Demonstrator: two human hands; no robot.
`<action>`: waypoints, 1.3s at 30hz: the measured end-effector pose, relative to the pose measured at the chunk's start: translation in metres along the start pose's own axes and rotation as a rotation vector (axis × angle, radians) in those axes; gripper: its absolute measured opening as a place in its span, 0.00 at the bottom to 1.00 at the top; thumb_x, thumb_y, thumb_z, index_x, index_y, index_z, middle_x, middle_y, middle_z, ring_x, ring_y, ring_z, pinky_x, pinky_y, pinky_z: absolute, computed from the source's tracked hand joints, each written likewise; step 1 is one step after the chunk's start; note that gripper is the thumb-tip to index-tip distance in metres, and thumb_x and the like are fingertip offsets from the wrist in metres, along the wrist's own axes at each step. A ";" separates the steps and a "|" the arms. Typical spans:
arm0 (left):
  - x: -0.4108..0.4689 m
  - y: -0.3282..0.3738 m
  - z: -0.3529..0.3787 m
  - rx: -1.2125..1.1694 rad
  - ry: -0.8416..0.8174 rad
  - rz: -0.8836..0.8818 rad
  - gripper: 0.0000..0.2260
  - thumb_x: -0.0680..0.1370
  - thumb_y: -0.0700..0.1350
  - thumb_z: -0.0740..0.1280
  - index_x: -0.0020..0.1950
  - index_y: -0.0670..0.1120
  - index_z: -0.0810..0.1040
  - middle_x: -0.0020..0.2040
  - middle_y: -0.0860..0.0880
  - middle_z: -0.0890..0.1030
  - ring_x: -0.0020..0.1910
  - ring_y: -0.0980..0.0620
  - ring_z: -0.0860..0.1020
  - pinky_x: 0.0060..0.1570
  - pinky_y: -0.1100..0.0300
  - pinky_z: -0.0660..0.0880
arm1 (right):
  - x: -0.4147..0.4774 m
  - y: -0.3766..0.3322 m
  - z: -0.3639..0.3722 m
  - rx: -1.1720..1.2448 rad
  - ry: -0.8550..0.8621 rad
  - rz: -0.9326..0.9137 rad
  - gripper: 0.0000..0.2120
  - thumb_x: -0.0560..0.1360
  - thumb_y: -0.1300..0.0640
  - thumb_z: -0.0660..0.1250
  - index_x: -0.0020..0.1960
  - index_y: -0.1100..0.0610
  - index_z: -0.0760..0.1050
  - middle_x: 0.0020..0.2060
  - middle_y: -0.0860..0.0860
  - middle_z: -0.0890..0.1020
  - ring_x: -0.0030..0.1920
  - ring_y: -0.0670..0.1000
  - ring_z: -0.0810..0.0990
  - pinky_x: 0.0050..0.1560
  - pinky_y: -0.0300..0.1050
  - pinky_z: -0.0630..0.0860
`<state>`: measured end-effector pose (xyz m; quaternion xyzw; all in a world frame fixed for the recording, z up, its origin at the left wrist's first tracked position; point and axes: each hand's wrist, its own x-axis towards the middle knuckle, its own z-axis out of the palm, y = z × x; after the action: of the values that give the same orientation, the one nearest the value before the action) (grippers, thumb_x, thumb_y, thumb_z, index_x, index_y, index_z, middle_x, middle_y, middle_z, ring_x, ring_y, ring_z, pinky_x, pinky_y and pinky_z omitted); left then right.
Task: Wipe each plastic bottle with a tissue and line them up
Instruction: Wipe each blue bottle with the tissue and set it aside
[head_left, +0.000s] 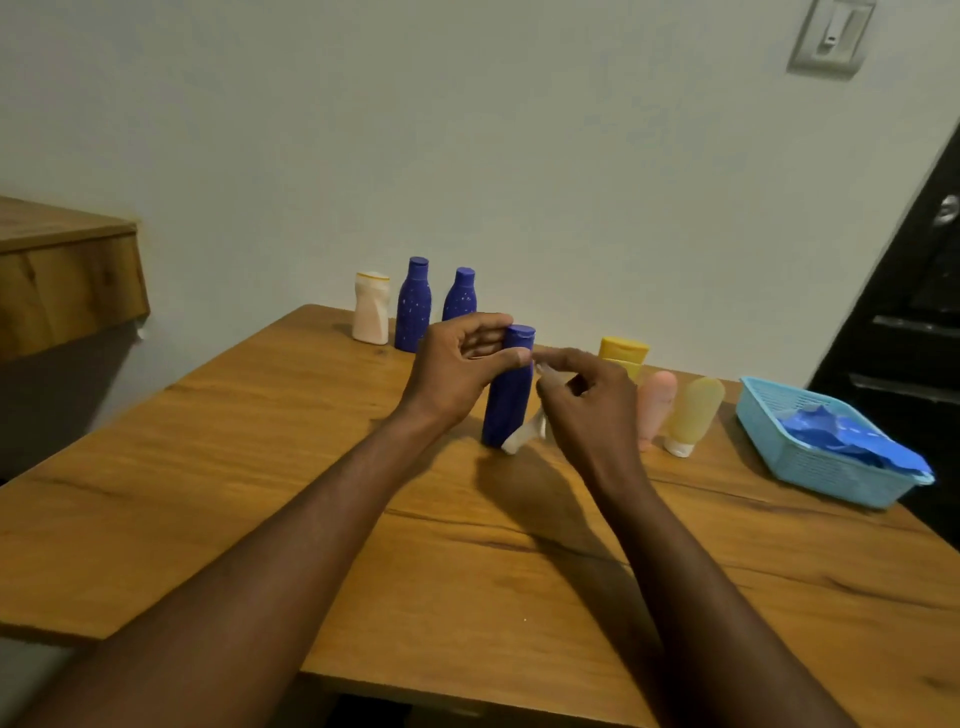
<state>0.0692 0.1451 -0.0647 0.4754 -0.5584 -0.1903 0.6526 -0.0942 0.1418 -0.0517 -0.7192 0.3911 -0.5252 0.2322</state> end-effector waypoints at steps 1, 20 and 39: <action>0.001 0.000 0.000 0.010 0.000 0.000 0.24 0.74 0.43 0.79 0.68 0.45 0.81 0.58 0.51 0.86 0.58 0.56 0.84 0.61 0.57 0.81 | -0.001 0.002 0.000 -0.026 -0.026 0.023 0.13 0.77 0.58 0.68 0.61 0.53 0.82 0.57 0.48 0.84 0.54 0.49 0.81 0.49 0.41 0.78; 0.027 -0.004 0.043 0.096 -0.054 0.026 0.23 0.74 0.40 0.79 0.68 0.42 0.80 0.59 0.49 0.86 0.58 0.55 0.84 0.60 0.59 0.81 | -0.001 0.033 -0.021 -0.216 -0.270 0.271 0.25 0.72 0.59 0.70 0.68 0.61 0.75 0.60 0.55 0.82 0.54 0.50 0.79 0.57 0.52 0.80; 0.026 -0.010 0.057 0.073 -0.049 -0.011 0.25 0.75 0.42 0.78 0.71 0.42 0.78 0.62 0.47 0.84 0.60 0.55 0.83 0.59 0.62 0.81 | 0.007 0.051 -0.022 -0.189 -0.290 0.306 0.30 0.71 0.59 0.72 0.72 0.57 0.70 0.63 0.54 0.80 0.59 0.51 0.79 0.57 0.49 0.80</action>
<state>0.0275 0.0968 -0.0627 0.4971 -0.5783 -0.1851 0.6198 -0.1297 0.1078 -0.0777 -0.7378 0.5057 -0.3362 0.2946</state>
